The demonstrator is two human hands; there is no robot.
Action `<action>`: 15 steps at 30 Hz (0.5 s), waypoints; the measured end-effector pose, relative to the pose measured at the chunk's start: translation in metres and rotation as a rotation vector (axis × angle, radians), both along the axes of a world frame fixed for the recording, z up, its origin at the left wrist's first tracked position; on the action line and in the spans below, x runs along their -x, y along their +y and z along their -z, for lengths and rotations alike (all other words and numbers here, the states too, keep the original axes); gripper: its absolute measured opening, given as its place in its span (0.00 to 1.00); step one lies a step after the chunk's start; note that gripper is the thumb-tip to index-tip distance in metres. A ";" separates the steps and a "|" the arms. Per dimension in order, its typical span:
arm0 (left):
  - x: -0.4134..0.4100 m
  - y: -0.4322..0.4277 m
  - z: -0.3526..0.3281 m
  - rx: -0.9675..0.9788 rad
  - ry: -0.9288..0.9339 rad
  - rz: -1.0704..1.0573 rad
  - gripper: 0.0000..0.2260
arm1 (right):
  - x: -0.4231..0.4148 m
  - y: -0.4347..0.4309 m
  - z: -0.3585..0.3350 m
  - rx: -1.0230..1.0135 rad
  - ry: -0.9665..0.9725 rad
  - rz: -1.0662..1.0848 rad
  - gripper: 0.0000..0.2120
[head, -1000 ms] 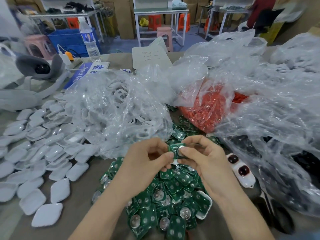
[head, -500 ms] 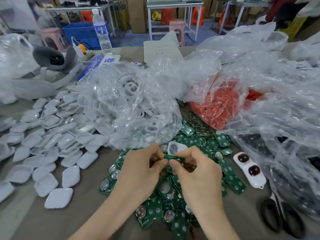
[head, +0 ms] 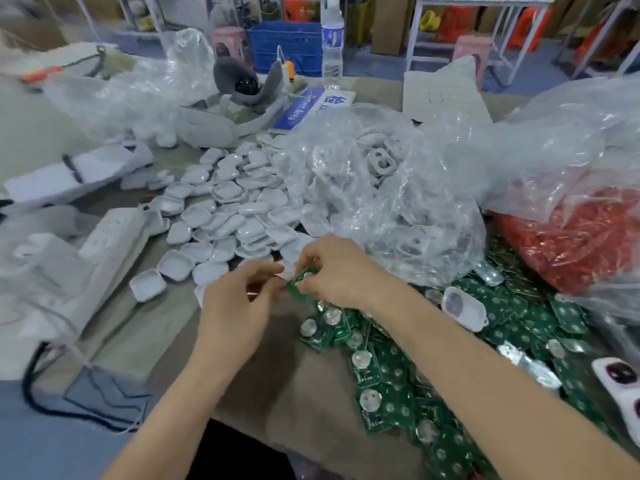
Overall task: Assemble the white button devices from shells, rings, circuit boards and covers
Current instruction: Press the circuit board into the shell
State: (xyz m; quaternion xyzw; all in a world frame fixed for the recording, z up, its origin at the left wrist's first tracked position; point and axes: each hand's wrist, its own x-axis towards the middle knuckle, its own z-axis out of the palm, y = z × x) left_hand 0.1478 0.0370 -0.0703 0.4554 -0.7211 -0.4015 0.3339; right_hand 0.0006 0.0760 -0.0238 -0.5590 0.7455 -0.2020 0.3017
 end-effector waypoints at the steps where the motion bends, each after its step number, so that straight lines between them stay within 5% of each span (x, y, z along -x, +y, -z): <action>1: -0.002 0.001 0.006 0.062 -0.027 -0.014 0.11 | -0.001 -0.010 0.001 -0.078 0.046 -0.031 0.08; 6: -0.007 0.008 0.027 0.377 -0.218 0.089 0.10 | 0.000 -0.025 -0.001 -0.227 0.120 -0.075 0.14; 15: -0.008 0.009 0.028 0.451 -0.284 0.147 0.11 | -0.012 -0.041 -0.004 -0.318 0.340 -0.165 0.12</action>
